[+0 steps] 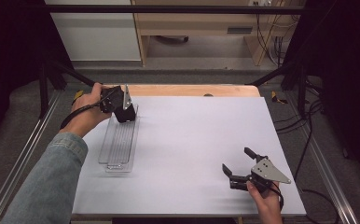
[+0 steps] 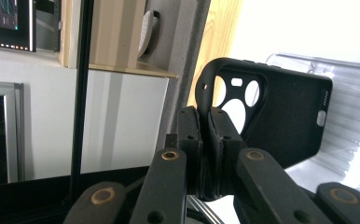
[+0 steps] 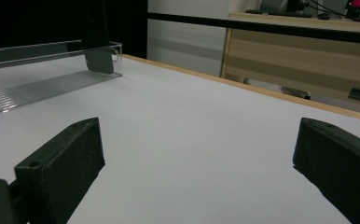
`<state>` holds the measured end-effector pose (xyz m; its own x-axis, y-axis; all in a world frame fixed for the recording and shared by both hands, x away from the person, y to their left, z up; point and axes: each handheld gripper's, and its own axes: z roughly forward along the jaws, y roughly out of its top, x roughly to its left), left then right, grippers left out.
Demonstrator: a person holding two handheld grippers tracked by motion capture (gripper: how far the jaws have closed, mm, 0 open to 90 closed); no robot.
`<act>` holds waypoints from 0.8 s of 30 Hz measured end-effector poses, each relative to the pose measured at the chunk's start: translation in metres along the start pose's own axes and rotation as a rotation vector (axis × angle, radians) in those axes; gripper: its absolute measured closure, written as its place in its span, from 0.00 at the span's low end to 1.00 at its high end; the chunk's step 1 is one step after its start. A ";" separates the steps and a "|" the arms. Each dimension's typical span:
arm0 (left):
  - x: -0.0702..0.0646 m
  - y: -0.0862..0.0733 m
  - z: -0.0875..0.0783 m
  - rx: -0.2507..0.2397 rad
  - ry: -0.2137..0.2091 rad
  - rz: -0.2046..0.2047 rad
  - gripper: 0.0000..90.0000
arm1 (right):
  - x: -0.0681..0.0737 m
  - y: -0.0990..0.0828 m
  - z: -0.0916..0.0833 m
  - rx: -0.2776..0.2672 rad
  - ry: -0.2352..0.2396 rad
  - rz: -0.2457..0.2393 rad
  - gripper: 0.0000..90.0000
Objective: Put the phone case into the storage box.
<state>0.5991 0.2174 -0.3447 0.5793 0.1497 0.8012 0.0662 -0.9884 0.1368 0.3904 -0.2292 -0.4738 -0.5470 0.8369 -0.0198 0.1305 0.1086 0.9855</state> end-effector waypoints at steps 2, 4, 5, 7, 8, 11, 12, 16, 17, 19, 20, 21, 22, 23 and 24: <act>0.001 0.001 0.003 -0.009 -0.002 -0.011 0.93 | 0.000 0.000 0.000 0.001 0.000 0.000 0.02; 0.002 0.003 0.005 -0.021 -0.011 -0.025 0.93 | 0.000 0.000 0.000 0.002 -0.001 0.000 0.02; 0.003 0.003 0.006 -0.020 -0.011 -0.026 0.92 | 0.000 0.000 0.001 0.003 -0.001 0.001 0.02; 0.005 0.004 0.008 -0.026 -0.011 -0.030 0.92 | 0.000 -0.001 0.001 0.004 -0.001 0.000 0.02; 0.005 0.003 0.010 -0.028 -0.010 -0.034 0.92 | 0.000 -0.001 0.001 0.004 -0.001 0.000 0.02; 0.008 0.002 0.013 -0.035 -0.011 -0.052 0.92 | 0.000 -0.001 0.001 0.007 -0.001 0.001 0.02; 0.008 0.001 0.014 -0.038 -0.011 -0.056 0.92 | -0.001 -0.001 0.001 0.008 -0.001 0.000 0.02; 0.010 -0.004 0.018 -0.043 -0.010 -0.077 0.92 | -0.001 -0.001 0.001 0.008 -0.004 0.001 0.02; 0.010 -0.004 0.018 -0.044 -0.009 -0.078 0.92 | -0.001 -0.001 0.001 0.008 -0.005 0.000 0.02; 0.010 -0.005 0.020 -0.047 -0.004 -0.075 0.92 | -0.001 -0.001 0.001 0.008 -0.006 0.001 0.02; 0.010 -0.005 0.021 -0.049 -0.003 -0.075 0.92 | -0.001 -0.001 0.001 0.009 -0.006 0.001 0.02; 0.010 -0.005 0.021 -0.049 -0.004 -0.076 0.92 | -0.001 -0.001 0.001 0.009 -0.006 0.000 0.02; 0.011 -0.005 0.022 -0.049 -0.003 -0.078 0.92 | -0.001 -0.001 0.001 0.009 -0.006 0.001 0.02; 0.011 -0.005 0.023 -0.050 -0.001 -0.073 0.92 | -0.001 -0.001 0.001 0.009 -0.006 0.001 0.02; 0.011 -0.004 0.023 -0.048 0.000 -0.074 0.92 | -0.001 -0.001 0.001 0.009 -0.006 0.002 0.02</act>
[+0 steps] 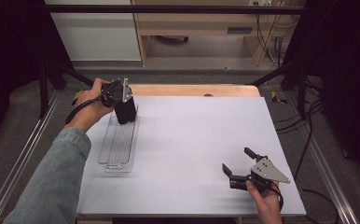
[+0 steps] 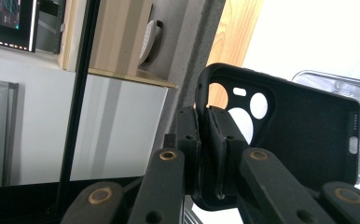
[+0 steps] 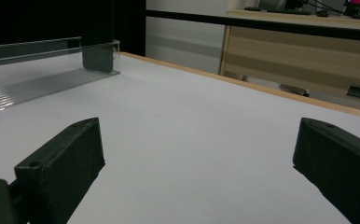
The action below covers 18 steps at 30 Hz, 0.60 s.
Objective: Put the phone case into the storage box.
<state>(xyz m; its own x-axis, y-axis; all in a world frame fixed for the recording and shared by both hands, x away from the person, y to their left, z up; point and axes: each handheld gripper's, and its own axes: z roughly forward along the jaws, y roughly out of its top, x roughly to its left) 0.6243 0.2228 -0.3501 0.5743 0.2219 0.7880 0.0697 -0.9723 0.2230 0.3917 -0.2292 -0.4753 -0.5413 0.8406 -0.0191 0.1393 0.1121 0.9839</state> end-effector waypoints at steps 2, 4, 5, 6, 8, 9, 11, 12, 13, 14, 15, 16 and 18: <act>0.000 0.000 0.002 -0.001 0.003 -0.004 0.91 | 0.000 0.000 0.000 0.000 -0.001 0.000 0.02; 0.001 0.001 0.004 0.000 0.005 -0.005 0.90 | 0.000 0.000 0.000 0.000 -0.002 -0.001 0.03; 0.001 0.002 0.005 0.000 0.004 -0.001 0.90 | -0.001 0.000 0.000 0.000 -0.003 0.000 0.03; 0.001 0.002 0.006 -0.001 0.007 -0.002 0.89 | -0.001 0.000 0.000 -0.001 -0.003 0.001 0.03; 0.000 0.004 0.008 0.005 0.021 -0.007 0.84 | -0.001 0.000 0.000 0.000 -0.004 0.001 0.03; 0.000 0.005 0.008 0.006 0.035 -0.014 0.78 | -0.001 0.000 0.000 0.000 -0.004 0.001 0.03; 0.002 0.007 0.006 -0.011 0.060 -0.060 0.66 | -0.001 0.000 0.000 -0.001 -0.004 0.002 0.03; 0.003 0.007 0.005 -0.022 0.074 -0.086 0.59 | -0.001 0.000 0.000 -0.001 -0.005 0.002 0.03; 0.003 0.008 0.003 -0.029 0.081 -0.115 0.53 | -0.001 0.000 0.000 -0.001 -0.005 0.002 0.03; 0.004 0.008 0.001 -0.036 0.082 -0.147 0.49 | -0.001 0.000 0.000 -0.002 -0.005 0.001 0.03; 0.004 0.007 -0.001 -0.040 0.082 -0.163 0.47 | -0.001 0.000 0.000 -0.002 -0.005 0.001 0.03; 0.004 0.007 -0.003 -0.045 0.078 -0.194 0.45 | -0.001 0.000 -0.001 -0.002 -0.005 0.001 0.03; 0.002 0.006 -0.006 -0.047 0.068 -0.223 0.41 | 0.000 0.000 0.000 -0.002 -0.004 0.001 0.03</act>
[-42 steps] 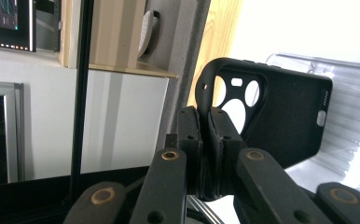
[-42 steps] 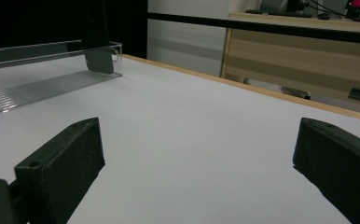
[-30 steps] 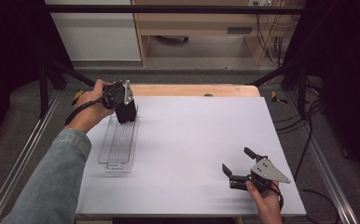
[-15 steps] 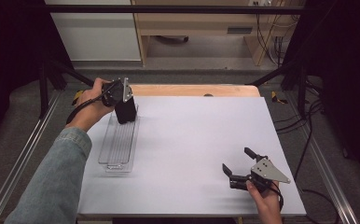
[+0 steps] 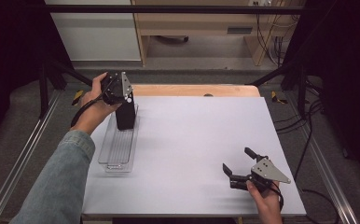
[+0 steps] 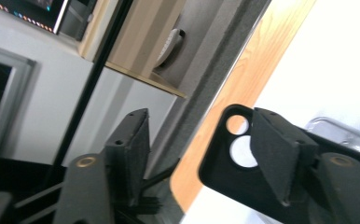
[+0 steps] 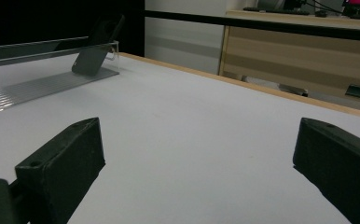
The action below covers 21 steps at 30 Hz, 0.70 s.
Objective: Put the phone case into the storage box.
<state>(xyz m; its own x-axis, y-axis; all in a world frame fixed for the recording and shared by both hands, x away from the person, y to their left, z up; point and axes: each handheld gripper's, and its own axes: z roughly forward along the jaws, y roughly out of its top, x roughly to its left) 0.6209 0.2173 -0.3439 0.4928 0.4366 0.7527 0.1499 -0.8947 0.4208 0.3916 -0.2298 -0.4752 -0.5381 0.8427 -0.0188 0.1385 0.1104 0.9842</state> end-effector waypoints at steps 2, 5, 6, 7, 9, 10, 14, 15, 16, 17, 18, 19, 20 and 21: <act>-0.003 -0.001 -0.003 -0.003 -0.012 -0.027 0.38 | 0.000 0.000 0.000 -0.001 0.000 -0.001 0.03; -0.006 -0.002 -0.008 0.007 -0.013 -0.046 0.34 | 0.001 0.000 0.000 0.000 0.001 -0.002 0.03; -0.007 -0.002 -0.009 0.005 -0.014 -0.050 0.33 | 0.001 0.000 0.000 0.000 0.001 -0.002 0.03; -0.008 -0.003 -0.010 0.006 -0.017 -0.059 0.32 | 0.001 0.000 0.000 0.000 0.000 -0.002 0.03; -0.010 -0.002 -0.012 -0.003 -0.025 -0.083 0.30 | 0.001 0.000 0.000 0.000 0.000 -0.003 0.03; -0.010 -0.002 -0.013 0.002 -0.031 -0.091 0.29 | 0.001 0.000 0.000 0.000 0.000 -0.003 0.03; -0.014 -0.001 -0.016 0.008 -0.046 -0.108 0.27 | 0.002 0.000 0.001 0.001 0.000 -0.005 0.03; -0.016 -0.001 -0.016 0.002 -0.047 -0.118 0.26 | 0.002 0.000 0.001 0.001 0.000 -0.005 0.03; -0.016 -0.002 -0.016 0.000 -0.047 -0.124 0.26 | 0.002 0.000 0.001 0.002 0.001 -0.005 0.03; -0.018 -0.002 -0.016 -0.004 -0.048 -0.137 0.25 | 0.002 0.000 0.001 0.002 0.001 -0.005 0.03; -0.018 -0.002 -0.016 -0.006 -0.049 -0.143 0.25 | 0.002 0.000 0.001 0.002 0.000 -0.005 0.03; -0.018 -0.003 -0.016 -0.003 -0.049 -0.148 0.25 | 0.002 0.000 0.000 0.001 0.000 -0.005 0.03; -0.019 -0.003 -0.016 -0.003 -0.053 -0.157 0.24 | 0.001 0.000 0.000 0.001 -0.001 -0.005 0.03; -0.019 -0.003 -0.016 -0.005 -0.054 -0.164 0.24 | 0.001 0.000 0.000 0.002 -0.001 -0.004 0.03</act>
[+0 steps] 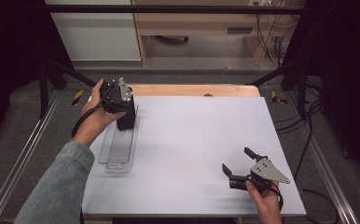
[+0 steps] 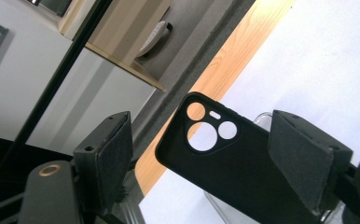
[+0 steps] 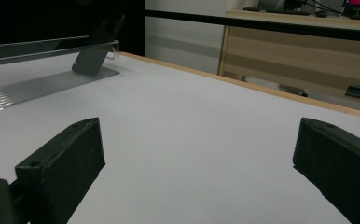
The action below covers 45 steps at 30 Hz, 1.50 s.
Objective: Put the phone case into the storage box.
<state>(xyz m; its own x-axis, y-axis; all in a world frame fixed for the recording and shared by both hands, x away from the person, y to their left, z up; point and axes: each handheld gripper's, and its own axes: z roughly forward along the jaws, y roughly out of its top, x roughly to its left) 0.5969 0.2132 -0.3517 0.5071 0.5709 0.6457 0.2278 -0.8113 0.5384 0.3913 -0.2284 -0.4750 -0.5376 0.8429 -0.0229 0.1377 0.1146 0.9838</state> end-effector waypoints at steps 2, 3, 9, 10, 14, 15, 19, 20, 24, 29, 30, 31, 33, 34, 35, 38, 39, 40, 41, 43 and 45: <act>-0.001 -0.001 0.000 0.001 -0.005 -0.011 0.23 | 0.000 0.000 0.000 0.000 0.000 0.000 0.03; -0.001 -0.001 0.000 0.000 -0.005 -0.014 0.23 | 0.000 0.000 0.000 -0.001 0.000 0.000 0.03; -0.003 -0.003 -0.001 0.003 -0.022 -0.045 0.20 | 0.000 0.000 0.000 0.000 0.002 0.000 0.03; -0.002 -0.003 -0.001 0.004 -0.026 -0.050 0.20 | 0.000 0.000 0.000 0.000 0.001 0.000 0.03; -0.002 -0.004 0.000 0.004 -0.042 -0.085 0.18 | 0.000 0.000 0.001 0.001 0.002 0.001 0.03; -0.001 -0.003 0.000 0.004 -0.047 -0.095 0.18 | 0.000 0.000 0.001 0.001 0.003 0.000 0.03; -0.002 -0.001 -0.002 -0.018 -0.055 -0.129 0.15 | 0.000 0.000 0.001 0.001 0.002 0.001 0.03; -0.002 0.000 -0.003 -0.029 -0.054 -0.135 0.15 | 0.000 0.000 0.001 0.001 0.002 0.001 0.03; -0.005 0.004 -0.005 -0.052 -0.067 -0.161 0.13 | 0.001 0.000 0.001 0.001 0.002 0.000 0.03; -0.010 0.009 -0.006 -0.061 -0.085 -0.154 0.12 | 0.001 0.000 0.001 0.002 0.001 0.000 0.03; -0.011 0.010 -0.007 -0.065 -0.088 -0.156 0.12 | 0.001 0.000 0.001 0.002 0.001 0.000 0.03; -0.012 0.012 -0.008 -0.070 -0.090 -0.158 0.12 | 0.001 0.000 0.001 0.002 0.001 0.000 0.03; -0.014 0.014 -0.009 -0.082 -0.095 -0.165 0.12 | 0.001 0.000 0.001 0.003 0.002 -0.001 0.03; -0.015 0.015 -0.010 -0.091 -0.094 -0.172 0.12 | 0.001 0.000 0.001 0.003 0.002 -0.001 0.03; -0.016 0.016 -0.011 -0.103 -0.093 -0.178 0.12 | 0.001 0.000 0.001 0.003 0.003 -0.001 0.03; -0.018 0.018 -0.013 -0.118 -0.094 -0.184 0.12 | 0.001 0.000 0.001 0.002 0.003 -0.002 0.03; -0.019 0.019 -0.013 -0.124 -0.096 -0.186 0.12 | 0.001 0.000 0.001 0.002 0.003 -0.002 0.03; -0.020 0.020 -0.014 -0.129 -0.102 -0.192 0.12 | 0.001 0.000 0.001 0.002 0.003 -0.001 0.03; -0.021 0.021 -0.014 -0.134 -0.105 -0.196 0.12 | 0.001 0.000 0.001 0.002 0.003 -0.002 0.03; -0.024 0.023 -0.016 -0.141 -0.112 -0.199 0.11 | 0.001 0.000 0.001 0.003 0.003 -0.002 0.03; -0.025 0.025 -0.017 -0.149 -0.118 -0.202 0.11 | 0.001 0.000 0.001 0.003 0.003 -0.002 0.03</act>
<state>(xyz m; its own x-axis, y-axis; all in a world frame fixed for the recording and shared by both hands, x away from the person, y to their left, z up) 0.5759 0.1802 -0.3452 0.5593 0.6933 0.4545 0.2140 -0.6504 0.7288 0.3912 -0.2271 -0.4752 -0.5404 0.8410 -0.0244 0.1388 0.1177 0.9833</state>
